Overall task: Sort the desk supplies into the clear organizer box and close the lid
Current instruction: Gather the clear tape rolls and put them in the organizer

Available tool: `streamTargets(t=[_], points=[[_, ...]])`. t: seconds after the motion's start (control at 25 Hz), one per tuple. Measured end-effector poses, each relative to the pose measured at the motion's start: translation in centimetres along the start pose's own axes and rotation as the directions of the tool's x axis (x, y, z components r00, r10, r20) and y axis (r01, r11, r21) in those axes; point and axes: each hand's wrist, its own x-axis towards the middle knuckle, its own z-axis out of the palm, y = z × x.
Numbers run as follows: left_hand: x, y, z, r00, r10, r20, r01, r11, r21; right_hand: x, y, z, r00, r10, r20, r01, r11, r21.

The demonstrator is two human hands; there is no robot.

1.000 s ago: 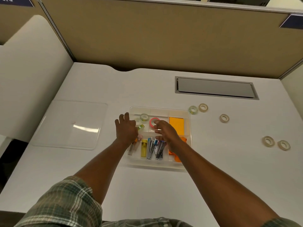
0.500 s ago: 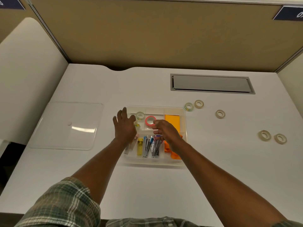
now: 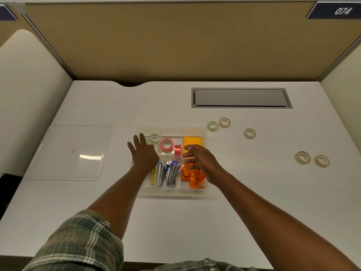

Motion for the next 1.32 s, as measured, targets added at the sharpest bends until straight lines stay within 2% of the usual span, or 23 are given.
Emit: streamTargets(t=[0.28, 0.4, 0.56, 0.68, 0.84, 0.96, 1.16, 1.32], points=[[1.2, 0.8, -1.3, 0.974, -0.032, 0.225, 0.025, 0.999, 0.036, -0.6, 0.9, -4.6, 1.0, -0.004, 0.027, 0.005, 1.0, -0.001], [1.4, 0.9, -1.9, 0.96, -0.058, 0.273, 0.048, 0.998, 0.043, -0.6, 1.7, -5.9, 1.0, -0.018, 0.014, 0.019, 0.997, -0.077], [1.4, 0.8, -2.4, 0.98, -0.128, 0.153, 0.139, 0.988, -0.065, -0.5, 3.2, -6.6, 0.997, -0.082, 0.001, 0.08, 0.96, -0.269], [0.7, 0.9, -2.3, 0.983, -0.179, 0.038, 0.183, 0.974, -0.133, -0.5, 3.5, -6.7, 0.995, -0.099, 0.025, 0.102, 0.951, -0.293], [-0.1, 2.2, -2.1, 0.979, -0.204, 0.005, 0.201, 0.961, -0.19, -0.2, 3.4, -7.5, 0.991, -0.126, 0.035, 0.131, 0.943, -0.305], [-0.4, 5.1, -2.8, 0.988, -0.136, -0.066, 0.117, 0.964, -0.238, 0.0, 3.7, -9.6, 0.986, -0.167, -0.02, 0.154, 0.942, -0.298], [-0.8, 13.2, -4.1, 0.995, 0.067, -0.074, -0.085, 0.959, -0.27, 0.4, 5.3, -15.8, 0.938, -0.296, -0.183, 0.152, 0.821, -0.55], [-2.8, 21.5, -3.9, 0.963, 0.258, -0.072, -0.268, 0.907, -0.326, -0.4, 7.5, -23.8, 0.848, -0.334, -0.412, -0.061, 0.71, -0.701]])
